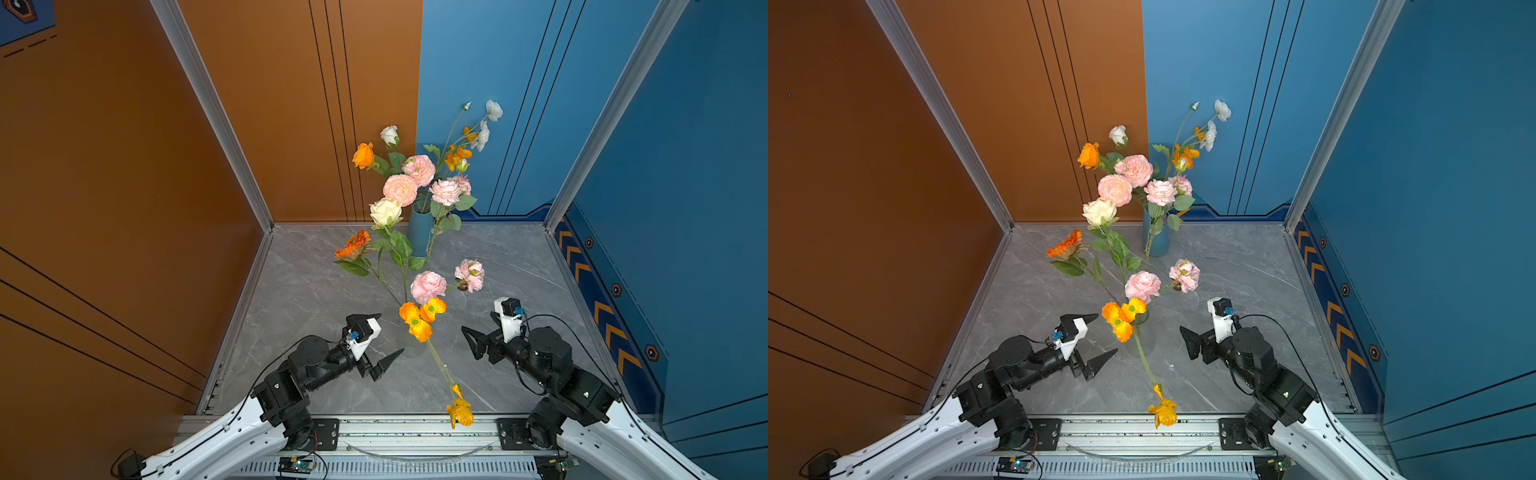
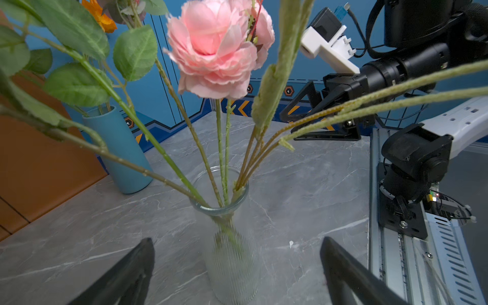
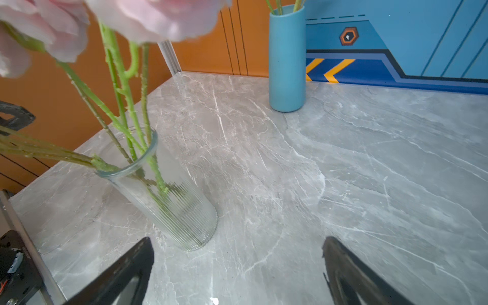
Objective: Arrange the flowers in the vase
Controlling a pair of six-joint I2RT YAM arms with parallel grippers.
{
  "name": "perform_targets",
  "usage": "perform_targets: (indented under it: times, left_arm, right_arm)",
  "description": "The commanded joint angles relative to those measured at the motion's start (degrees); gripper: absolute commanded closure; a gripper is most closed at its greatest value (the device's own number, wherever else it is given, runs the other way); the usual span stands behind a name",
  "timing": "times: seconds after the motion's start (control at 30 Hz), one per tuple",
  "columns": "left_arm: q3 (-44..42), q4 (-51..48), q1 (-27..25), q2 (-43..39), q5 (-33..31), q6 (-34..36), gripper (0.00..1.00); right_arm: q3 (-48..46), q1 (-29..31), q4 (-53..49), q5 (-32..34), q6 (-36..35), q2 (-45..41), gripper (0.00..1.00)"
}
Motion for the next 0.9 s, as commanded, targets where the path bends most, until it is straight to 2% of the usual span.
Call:
perform_targets:
  times: [0.0, 0.07, 0.17, 0.23, 0.27, 0.37, 0.47, 0.53, 0.63, 0.67, 0.77, 0.87]
  left_arm:
    - [-2.28, -2.75, -0.44, -3.89, -11.12, -2.86, 0.02]
    - [-2.97, -4.58, -0.43, -6.32, -22.51, -3.91, 0.02]
    - [-3.92, -5.9, 0.51, -7.86, -48.49, -4.68, 0.02]
    - [-5.38, -4.02, 3.66, -6.83, -58.56, -3.98, 0.02]
    - [-6.03, -2.97, 6.24, -5.85, -59.92, -4.55, 0.02]
    - [-7.91, 0.45, 15.18, -0.19, -59.82, -8.52, 0.02]
    - [-9.31, 7.27, 23.58, 6.14, -59.75, -7.71, 0.02]
    - [-11.69, 15.37, 29.0, 10.9, -58.34, -6.8, 0.02]
    - [-16.72, 31.74, 40.68, 21.59, -47.26, -7.63, 0.02]
    - [-16.13, 34.23, 43.79, 25.1, -45.66, -8.78, 0.02]
    - [-12.53, 35.96, 48.28, 32.87, -36.07, -8.2, 0.02]
    - [-10.84, 44.47, 51.27, 41.17, -29.33, -7.88, 0.02]
  right_arm:
    - [-0.66, -2.84, -6.19, 1.38, 2.1, -1.5, 0.0]
    - [-0.61, -5.04, -7.96, 2.36, 2.5, -1.35, 0.0]
    - [0.29, -10.85, -10.31, 3.84, 2.7, 0.75, 0.0]
    - [0.96, -16.87, -10.02, 1.3, 1.9, 3.39, 0.0]
    - [1.47, -20.36, -9.82, -0.54, 1.64, 5.1, 0.0]
    - [2.62, -31.91, -8.48, -5.81, 1.85, 10.01, 0.0]
    - [1.54, -43.3, -3.42, -10.94, 3.07, 13.26, 0.0]
    - [0.16, -48.57, 1.2, -10.99, 3.5, 14.22, 0.0]
    - [-4.33, -51.34, 10.2, -3.75, 0.16, 14.48, 0.0]
    - [-6.27, -51.61, 13.4, -1.74, -0.54, 14.43, 0.0]
    - [-12.14, -51.52, 24.87, 0.88, -1.37, 14.52, 0.0]
    - [-18.9, -51.23, 38.63, 2.73, -2.45, 17.29, 0.0]
